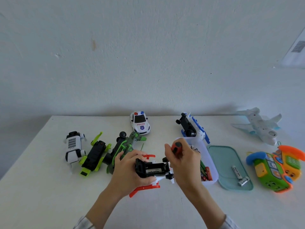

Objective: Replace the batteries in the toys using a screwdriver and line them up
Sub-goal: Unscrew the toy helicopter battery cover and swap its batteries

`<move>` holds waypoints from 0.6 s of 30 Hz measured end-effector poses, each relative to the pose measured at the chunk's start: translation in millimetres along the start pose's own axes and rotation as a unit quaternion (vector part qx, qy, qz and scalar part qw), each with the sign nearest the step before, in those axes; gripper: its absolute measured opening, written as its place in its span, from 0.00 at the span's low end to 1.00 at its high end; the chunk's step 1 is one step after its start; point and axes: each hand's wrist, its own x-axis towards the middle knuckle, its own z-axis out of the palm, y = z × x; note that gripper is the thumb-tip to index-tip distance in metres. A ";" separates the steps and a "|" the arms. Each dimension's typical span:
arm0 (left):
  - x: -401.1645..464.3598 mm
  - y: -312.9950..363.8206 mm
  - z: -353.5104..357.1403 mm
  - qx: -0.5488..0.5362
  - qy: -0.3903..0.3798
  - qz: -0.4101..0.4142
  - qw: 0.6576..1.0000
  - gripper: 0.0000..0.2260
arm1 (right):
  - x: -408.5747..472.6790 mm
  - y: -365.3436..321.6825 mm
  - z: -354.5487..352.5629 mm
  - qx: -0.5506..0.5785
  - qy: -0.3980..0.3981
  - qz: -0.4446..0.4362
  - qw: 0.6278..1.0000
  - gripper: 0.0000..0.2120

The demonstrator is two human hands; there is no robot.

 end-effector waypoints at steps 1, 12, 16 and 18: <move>0.0 -0.1 -0.1 0.001 0.001 0.001 1.000 0.21 | -3.7 0.3 1.4 0.011 0.024 0.003 1.000 0.17; -0.3 -0.4 -2.6 -0.044 -0.010 -0.012 0.999 0.23 | -17.1 11.9 -6.9 0.211 0.245 0.242 0.915 0.12; 1.1 -2.6 -2.4 -0.044 0.003 -0.009 0.999 0.28 | -14.0 31.2 -7.1 0.302 0.259 0.360 0.844 0.13; 1.5 -2.1 -1.5 -0.041 0.005 -0.001 0.999 0.27 | -16.0 35.1 -1.5 0.348 0.222 0.413 0.812 0.12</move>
